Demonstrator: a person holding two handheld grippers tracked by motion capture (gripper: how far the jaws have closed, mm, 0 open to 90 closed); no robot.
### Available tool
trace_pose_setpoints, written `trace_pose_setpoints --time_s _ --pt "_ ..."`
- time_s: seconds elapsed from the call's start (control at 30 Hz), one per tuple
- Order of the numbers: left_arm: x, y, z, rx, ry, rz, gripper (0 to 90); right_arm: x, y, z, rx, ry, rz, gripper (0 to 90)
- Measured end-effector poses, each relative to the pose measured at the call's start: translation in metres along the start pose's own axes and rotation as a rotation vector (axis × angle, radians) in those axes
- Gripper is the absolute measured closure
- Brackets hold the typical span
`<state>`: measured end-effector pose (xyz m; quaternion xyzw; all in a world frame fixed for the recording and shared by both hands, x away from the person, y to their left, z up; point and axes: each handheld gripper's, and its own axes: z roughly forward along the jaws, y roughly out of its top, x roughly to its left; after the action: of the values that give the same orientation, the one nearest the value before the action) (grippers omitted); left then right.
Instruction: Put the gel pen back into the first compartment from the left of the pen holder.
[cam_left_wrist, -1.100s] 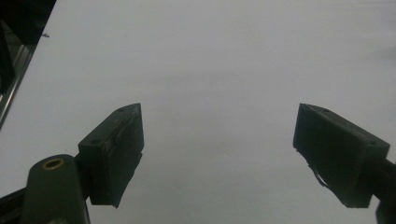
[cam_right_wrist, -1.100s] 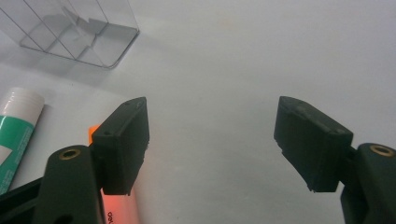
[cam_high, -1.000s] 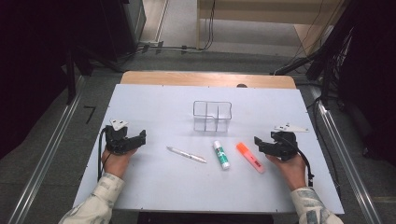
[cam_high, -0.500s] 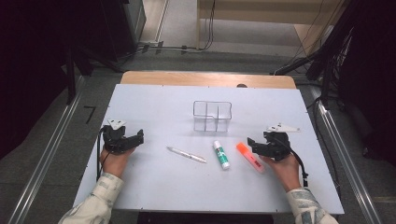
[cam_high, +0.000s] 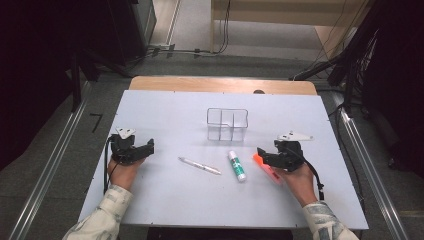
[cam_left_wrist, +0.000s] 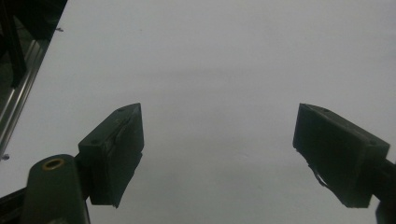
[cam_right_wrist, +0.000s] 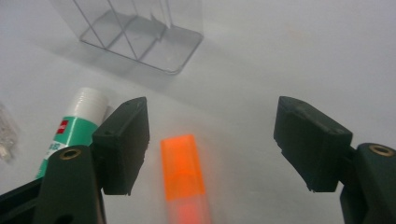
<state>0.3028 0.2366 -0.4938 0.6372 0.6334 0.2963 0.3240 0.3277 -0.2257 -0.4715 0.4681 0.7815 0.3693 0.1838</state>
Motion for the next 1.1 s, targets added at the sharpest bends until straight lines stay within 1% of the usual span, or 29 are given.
trace_pose_setpoints --time_s 0.07,0.1,0.17,0.23,0.3,0.33,0.37,0.57,0.6,0.63,0.67,0.7,0.77,0.8,0.87,0.9,0.97,1.0,1.03,1.1 --pt "0.000 0.000 0.000 -0.001 0.004 -0.002 16.7 0.007 0.002 0.002 0.001 0.012 -0.016 25.9" --pt "0.000 0.000 0.000 -0.004 0.007 -0.001 16.7 0.007 0.002 0.002 0.001 0.012 -0.016 25.9" --pt "0.000 0.000 -0.001 -0.013 0.008 -0.007 16.9 0.012 0.003 0.004 0.001 0.018 -0.031 26.0" --pt "0.001 0.000 -0.001 -0.008 0.009 -0.005 16.9 0.017 0.005 0.007 -0.001 0.024 -0.040 26.0" --pt "0.001 0.000 0.000 -0.007 0.008 -0.006 16.9 0.019 0.006 0.007 0.001 0.028 -0.042 26.1" --pt "0.001 0.000 0.000 -0.007 0.008 -0.004 16.9 0.023 0.008 0.009 -0.003 0.031 -0.053 26.1" --pt "0.001 0.000 0.000 -0.008 0.007 -0.004 16.9 0.023 0.008 0.009 -0.003 0.031 -0.053 26.1" --pt "0.000 0.000 0.001 -0.007 0.004 -0.004 16.9 0.035 0.011 0.015 -0.003 0.057 -0.067 26.1" --pt "0.000 0.000 0.001 -0.007 0.004 -0.004 16.9 0.035 0.011 0.015 -0.003 0.057 -0.067 26.1" --pt "0.000 0.000 0.001 -0.006 0.004 -0.003 16.9 0.040 0.012 0.016 -0.005 0.068 -0.071 26.0" --pt "0.000 0.000 0.001 -0.005 0.003 -0.002 16.9 0.040 0.012 0.016 -0.005 0.068 -0.071 26.0" --pt "0.001 0.000 0.001 -0.001 0.002 -0.002 16.9 0.045 0.014 0.018 -0.008 0.076 -0.078 26.1" --pt "0.001 0.000 0.001 -0.001 0.001 -0.001 16.9 0.047 0.015 0.019 -0.009 0.082 -0.082 26.0" --pt "0.001 0.000 0.001 0.000 0.002 0.000 16.9 0.053 0.016 0.021 -0.007 0.096 -0.084 26.0" --pt "0.001 0.000 0.001 0.001 0.000 0.000 16.9 0.058 0.016 0.024 -0.005 0.104 -0.098 26.0" --pt "0.001 0.000 0.001 0.002 -0.001 0.000 16.9 0.058 0.016 0.024 -0.005 0.104 -0.098 26.0" --pt "0.001 0.000 0.001 0.002 0.000 -0.001 16.9 0.063 0.017 0.027 -0.002 0.115 -0.105 26.0" --pt "0.001 0.000 0.001 0.002 0.000 -0.001 16.9 0.068 0.018 0.029 -0.002 0.121 -0.112 26.0" --pt "0.001 0.000 0.001 0.002 -0.001 -0.002 16.9 0.068 0.018 0.029 -0.002 0.121 -0.112 26.0" --pt "0.001 0.000 0.001 0.003 -0.001 -0.001 16.9 0.072 0.019 0.031 -0.002 0.131 -0.122 26.0"
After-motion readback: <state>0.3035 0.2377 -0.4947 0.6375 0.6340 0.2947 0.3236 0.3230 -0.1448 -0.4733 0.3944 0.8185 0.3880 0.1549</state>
